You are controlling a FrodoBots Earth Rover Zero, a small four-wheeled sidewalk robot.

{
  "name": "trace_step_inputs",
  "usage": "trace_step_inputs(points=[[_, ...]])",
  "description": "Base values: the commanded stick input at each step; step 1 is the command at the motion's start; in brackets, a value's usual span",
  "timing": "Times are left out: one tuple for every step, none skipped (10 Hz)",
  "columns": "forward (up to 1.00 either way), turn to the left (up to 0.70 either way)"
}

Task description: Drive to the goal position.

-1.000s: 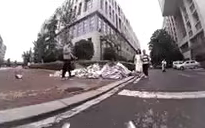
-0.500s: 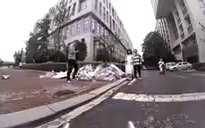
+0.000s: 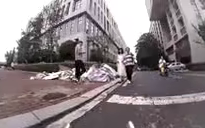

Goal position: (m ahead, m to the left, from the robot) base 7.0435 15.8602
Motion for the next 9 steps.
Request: trace_step_inputs(points=[[0.45, -0.27], [0.45, -0.27], [0.45, -0.27], [0.45, -0.27], [0.45, -0.27], [0.45, -0.27], [0.45, -0.27], [0.45, -0.27], [0.45, -0.27]])
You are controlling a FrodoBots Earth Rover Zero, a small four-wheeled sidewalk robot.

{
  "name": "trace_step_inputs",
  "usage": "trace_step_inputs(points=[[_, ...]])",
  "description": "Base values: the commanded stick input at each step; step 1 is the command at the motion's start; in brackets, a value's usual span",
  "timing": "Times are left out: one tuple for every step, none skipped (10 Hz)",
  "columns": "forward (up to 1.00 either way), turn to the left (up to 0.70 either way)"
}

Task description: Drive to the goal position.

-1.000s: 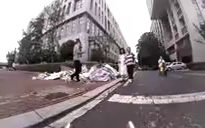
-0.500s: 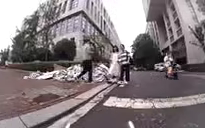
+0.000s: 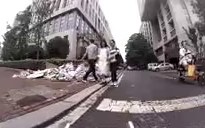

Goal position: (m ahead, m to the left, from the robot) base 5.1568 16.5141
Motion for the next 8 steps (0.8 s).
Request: trace_step_inputs(points=[[0.45, -0.27], [0.45, -0.27], [0.45, -0.27], [0.45, -0.27], [0.45, -0.27], [0.45, -0.27], [0.45, -0.27], [0.45, -0.27]])
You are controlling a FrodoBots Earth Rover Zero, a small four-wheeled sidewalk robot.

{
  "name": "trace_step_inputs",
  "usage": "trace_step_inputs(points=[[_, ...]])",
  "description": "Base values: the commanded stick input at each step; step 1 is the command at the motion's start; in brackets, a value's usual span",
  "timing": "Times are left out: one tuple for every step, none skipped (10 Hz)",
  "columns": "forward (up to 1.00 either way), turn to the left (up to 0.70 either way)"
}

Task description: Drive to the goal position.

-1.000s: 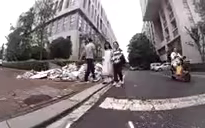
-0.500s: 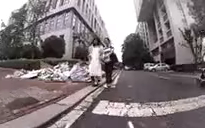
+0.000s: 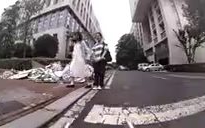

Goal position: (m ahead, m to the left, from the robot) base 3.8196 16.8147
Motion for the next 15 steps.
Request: trace_step_inputs(points=[[0.45, -0.27], [0.45, -0.27], [0.45, 0.0], [0.45, 0.0], [0.45, 0.0], [0.45, 0.0], [0.45, 0.0], [0.45, 0.0], [0.45, 0.0], [0.45, 0.0], [0.45, 0.01], [0.45, 0.2], [0.45, 0.27], [0.45, 0.27], [0.45, 0.27]])
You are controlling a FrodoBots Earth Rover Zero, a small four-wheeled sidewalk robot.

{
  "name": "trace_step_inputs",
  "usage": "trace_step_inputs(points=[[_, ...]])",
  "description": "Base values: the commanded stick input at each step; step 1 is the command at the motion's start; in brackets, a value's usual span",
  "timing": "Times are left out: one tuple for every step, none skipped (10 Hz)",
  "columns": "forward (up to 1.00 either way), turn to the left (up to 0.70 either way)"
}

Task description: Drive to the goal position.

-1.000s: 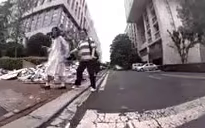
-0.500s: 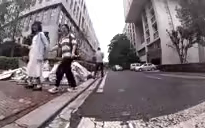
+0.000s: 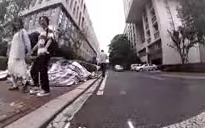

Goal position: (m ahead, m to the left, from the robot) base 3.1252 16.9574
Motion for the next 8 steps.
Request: trace_step_inputs(points=[[0.45, 0.27], [0.45, 0.27], [0.45, 0.27], [0.45, 0.27], [0.45, 0.27], [0.45, 0.27], [0.45, 0.27], [0.45, 0.27]])
